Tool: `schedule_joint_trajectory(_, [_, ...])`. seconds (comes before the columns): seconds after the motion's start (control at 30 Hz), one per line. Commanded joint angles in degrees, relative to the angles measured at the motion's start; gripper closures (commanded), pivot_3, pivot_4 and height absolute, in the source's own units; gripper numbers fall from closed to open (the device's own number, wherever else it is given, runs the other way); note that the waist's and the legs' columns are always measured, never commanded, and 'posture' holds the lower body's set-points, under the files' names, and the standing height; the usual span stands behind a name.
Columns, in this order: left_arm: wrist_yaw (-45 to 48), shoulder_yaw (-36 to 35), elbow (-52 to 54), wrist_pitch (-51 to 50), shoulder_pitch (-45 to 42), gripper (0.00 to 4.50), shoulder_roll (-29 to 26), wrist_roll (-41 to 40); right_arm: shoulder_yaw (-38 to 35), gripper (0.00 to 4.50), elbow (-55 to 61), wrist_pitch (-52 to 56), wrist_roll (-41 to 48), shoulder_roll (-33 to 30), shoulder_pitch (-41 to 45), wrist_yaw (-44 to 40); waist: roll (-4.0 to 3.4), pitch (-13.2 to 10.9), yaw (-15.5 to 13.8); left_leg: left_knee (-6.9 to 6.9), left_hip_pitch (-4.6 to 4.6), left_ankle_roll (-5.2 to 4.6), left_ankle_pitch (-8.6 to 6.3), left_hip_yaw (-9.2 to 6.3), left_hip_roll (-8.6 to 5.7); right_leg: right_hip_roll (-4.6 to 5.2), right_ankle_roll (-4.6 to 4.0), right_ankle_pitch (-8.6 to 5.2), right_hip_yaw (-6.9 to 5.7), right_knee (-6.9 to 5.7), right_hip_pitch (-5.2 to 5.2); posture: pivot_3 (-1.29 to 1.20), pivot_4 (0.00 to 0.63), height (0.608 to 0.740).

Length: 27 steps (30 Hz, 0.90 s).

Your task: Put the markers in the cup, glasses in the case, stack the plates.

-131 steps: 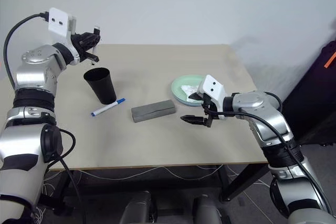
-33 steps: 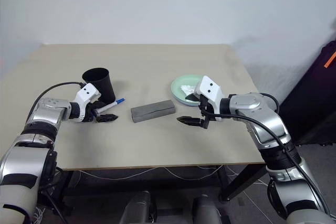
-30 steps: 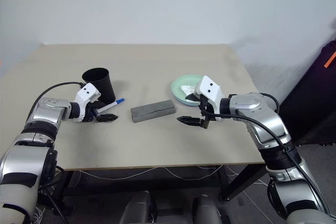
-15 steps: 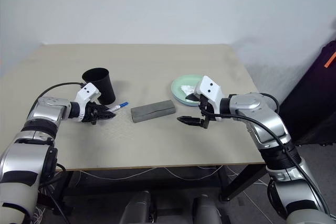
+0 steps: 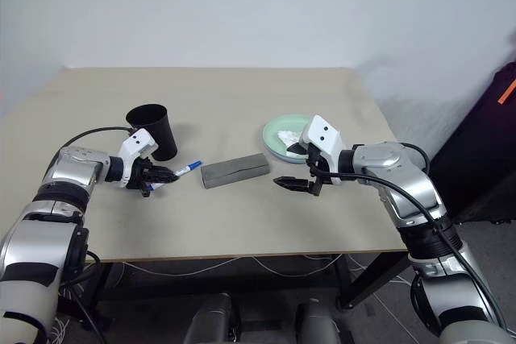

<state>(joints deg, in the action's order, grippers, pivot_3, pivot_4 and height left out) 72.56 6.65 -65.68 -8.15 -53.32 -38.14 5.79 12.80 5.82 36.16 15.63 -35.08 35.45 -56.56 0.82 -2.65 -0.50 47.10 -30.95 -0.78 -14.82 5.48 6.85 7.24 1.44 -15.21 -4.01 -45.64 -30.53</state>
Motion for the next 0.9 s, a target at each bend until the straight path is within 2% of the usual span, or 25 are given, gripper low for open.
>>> schedule_joint_trajectory(0.03, [3.06, -0.57, 4.51, -0.19, -0.94, 4.36, -0.36, -1.52, -1.41, 0.0, 0.63, -0.76, 0.02, 0.07, 1.87, 0.44, 0.01, 0.0, -0.01, 0.0, 0.0, 0.0, 0.0, 0.0, 0.0, 0.0, 0.0, 0.0, 0.0, 0.0, 0.0, 0.0, 0.0, 0.649])
schedule_joint_trajectory(0.27, [10.05, -3.15, 19.53, -8.08, 0.4, 4.36, -1.04, -8.0, -1.39, 0.0, 0.54, -0.86, 0.07, 0.09, 2.03, 0.28, 0.01, -0.02, 0.01, 0.0, -0.02, 0.0, 0.0, 0.0, 0.0, 0.0, 0.0, 0.0, 0.0, 0.01, -0.01, 0.0, 0.0, 0.649])
schedule_joint_trajectory(0.5, [6.91, -7.42, 34.21, -18.38, 0.38, 4.36, -1.32, -15.01, -1.39, 0.0, 0.32, -0.95, 0.1, 0.05, 2.39, 0.01, 0.0, -0.03, 0.32, 0.0, 0.01, 0.0, 0.0, -0.01, 0.0, -0.01, 0.0, 0.0, 0.01, 0.0, 0.04, 0.0, 0.0, 0.649])
schedule_joint_trajectory(0.63, [0.04, -12.89, 34.67, -19.77, -3.25, 4.36, -0.86, -18.85, -1.41, 0.0, 0.39, -0.89, 0.1, 0.1, 2.54, 0.07, 0.0, -0.03, 0.35, 0.02, 0.02, -0.02, 0.02, -0.04, 0.01, -0.06, 0.0, 0.0, 0.01, -0.01, 0.06, 0.0, 0.0, 0.649])
schedule_joint_trajectory(0.9, [-13.86, -17.04, 24.3, -10.6, -5.37, 4.36, -1.76, -17.2, -1.31, 0.0, 0.52, -1.09, 0.0, 0.39, 2.24, 0.43, 0.0, -0.03, 0.33, 0.02, 0.08, -0.02, 0.02, -0.04, -0.01, -0.06, 0.0, 0.0, 0.02, -0.02, 0.13, 0.0, 0.0, 0.649])
